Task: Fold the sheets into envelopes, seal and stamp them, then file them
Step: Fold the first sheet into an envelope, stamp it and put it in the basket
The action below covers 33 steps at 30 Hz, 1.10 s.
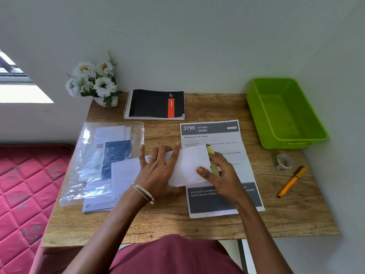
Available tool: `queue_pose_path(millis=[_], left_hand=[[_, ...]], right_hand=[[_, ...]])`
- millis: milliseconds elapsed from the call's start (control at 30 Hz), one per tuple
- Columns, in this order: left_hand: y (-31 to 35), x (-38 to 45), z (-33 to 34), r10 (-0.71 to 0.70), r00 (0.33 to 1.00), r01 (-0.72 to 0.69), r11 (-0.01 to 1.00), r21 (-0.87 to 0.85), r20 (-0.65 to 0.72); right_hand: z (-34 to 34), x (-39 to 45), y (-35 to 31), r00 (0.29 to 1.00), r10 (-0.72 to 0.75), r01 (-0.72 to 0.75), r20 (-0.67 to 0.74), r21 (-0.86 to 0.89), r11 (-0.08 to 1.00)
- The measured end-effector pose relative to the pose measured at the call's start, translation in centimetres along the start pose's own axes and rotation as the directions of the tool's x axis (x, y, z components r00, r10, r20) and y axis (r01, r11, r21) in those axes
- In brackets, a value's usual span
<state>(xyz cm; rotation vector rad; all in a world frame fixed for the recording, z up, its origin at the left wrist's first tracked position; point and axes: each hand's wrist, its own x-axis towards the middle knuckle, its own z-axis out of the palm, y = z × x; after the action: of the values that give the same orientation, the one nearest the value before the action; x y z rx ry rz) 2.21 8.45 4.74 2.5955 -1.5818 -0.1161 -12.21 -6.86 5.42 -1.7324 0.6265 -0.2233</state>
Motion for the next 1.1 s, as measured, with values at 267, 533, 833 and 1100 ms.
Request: queue_pose_path(millis=[267,533,833,1100], left_hand=[[-0.1,-0.2,0.2,-0.037,0.999,0.036,0.999,0.040,0.018],[0.5,-0.4,-0.2,-0.015,1.000,0.014,0.999,0.034,0.014],[0.8,-0.3,0.0,0.044,0.998,-0.045,0.999,0.006,0.045],[0.7,-0.3,-0.1,0.039,0.999,-0.039,0.999,0.009,0.032]], right_hand=[[-0.8,-0.4,-0.3,0.959,0.252,-0.108,-0.126,0.661,0.743],[0.1,-0.1,0.2,0.956,0.256,-0.136,-0.140,0.561,0.817],[0.1,0.7,-0.5,0.946,0.293,-0.177,-0.142,0.529,0.830],[-0.1,1.1,-0.8,0.959,0.209,-0.112,-0.191,0.424,0.899]])
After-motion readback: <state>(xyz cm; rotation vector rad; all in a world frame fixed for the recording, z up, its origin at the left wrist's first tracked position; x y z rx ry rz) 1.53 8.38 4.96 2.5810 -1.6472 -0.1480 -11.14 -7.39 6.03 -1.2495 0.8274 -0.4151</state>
